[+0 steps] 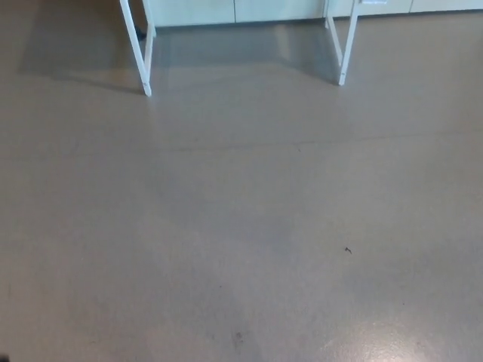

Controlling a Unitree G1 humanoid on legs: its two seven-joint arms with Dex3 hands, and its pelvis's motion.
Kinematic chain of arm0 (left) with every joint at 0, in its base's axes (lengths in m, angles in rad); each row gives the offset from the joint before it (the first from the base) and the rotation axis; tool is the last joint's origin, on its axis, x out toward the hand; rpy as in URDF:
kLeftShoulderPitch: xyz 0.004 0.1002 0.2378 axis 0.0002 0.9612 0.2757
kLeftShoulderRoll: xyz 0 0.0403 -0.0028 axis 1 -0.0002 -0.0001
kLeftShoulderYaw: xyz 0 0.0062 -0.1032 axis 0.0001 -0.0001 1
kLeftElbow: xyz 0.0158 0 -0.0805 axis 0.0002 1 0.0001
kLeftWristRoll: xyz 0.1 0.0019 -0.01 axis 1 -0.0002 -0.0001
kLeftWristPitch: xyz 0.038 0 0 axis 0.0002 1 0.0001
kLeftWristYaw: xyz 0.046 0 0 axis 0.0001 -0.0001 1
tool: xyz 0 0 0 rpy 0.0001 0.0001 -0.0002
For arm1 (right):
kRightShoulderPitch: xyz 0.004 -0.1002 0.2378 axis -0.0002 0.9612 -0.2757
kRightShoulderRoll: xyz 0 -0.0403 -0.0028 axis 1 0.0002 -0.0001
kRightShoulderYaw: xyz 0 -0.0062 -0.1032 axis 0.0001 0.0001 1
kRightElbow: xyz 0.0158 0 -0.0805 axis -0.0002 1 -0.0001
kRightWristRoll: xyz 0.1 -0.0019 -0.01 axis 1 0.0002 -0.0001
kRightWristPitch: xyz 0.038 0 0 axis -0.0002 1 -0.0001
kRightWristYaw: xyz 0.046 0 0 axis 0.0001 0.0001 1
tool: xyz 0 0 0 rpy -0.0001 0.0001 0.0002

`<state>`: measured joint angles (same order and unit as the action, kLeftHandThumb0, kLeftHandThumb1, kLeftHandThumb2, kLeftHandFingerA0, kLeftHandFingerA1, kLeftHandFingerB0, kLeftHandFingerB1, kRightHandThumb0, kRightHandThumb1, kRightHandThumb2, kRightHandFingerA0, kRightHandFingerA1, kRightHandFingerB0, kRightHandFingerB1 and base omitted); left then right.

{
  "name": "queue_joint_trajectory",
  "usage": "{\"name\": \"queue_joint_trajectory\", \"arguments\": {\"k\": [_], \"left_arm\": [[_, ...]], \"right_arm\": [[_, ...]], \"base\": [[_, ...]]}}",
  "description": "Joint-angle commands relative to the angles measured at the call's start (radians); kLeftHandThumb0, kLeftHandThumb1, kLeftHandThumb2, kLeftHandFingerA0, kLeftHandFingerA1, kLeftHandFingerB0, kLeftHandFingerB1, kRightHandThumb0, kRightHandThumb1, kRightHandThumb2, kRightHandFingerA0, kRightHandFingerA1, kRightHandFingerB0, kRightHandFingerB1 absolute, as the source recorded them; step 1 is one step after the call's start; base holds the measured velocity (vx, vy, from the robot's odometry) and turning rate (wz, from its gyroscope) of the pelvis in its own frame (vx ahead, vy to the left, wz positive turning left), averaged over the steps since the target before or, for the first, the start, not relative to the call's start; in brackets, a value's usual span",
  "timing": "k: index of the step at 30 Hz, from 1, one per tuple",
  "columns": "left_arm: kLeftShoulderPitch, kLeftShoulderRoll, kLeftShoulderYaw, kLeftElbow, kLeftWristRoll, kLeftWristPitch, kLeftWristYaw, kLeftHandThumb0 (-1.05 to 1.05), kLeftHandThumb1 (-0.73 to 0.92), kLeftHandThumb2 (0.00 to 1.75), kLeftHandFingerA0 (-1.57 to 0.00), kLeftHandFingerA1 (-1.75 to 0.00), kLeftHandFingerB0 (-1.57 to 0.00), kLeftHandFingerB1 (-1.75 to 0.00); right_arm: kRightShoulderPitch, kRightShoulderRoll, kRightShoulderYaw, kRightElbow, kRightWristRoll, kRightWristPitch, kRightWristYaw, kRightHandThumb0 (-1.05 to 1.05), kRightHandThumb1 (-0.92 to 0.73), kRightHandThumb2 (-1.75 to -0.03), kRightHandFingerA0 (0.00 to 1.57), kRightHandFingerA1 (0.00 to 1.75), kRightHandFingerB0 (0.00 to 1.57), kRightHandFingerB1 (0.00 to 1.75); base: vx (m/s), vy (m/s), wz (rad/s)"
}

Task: The robot walks towards a desk on which an air pump is kept in the middle. It lifts it up and holds it with its left hand and uses its right hand to compress it by pushing its handle inwards.

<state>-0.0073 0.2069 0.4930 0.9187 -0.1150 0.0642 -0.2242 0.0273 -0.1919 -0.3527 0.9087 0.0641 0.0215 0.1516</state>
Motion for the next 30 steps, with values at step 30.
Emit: {"name": "queue_joint_trajectory", "arguments": {"k": [30], "left_arm": [[-0.051,0.067,0.187,0.057,-0.318,0.111,-0.219,0.05,0.55,1.03,-0.24,-0.58,-0.12,-0.5]], "right_arm": [[-0.044,0.013,-0.197,0.036,0.247,-0.047,0.138,-0.26,-0.65,-0.59,0.58,0.49,0.39,0.39]], "base": [[0.23,0.061,0.01]]}}
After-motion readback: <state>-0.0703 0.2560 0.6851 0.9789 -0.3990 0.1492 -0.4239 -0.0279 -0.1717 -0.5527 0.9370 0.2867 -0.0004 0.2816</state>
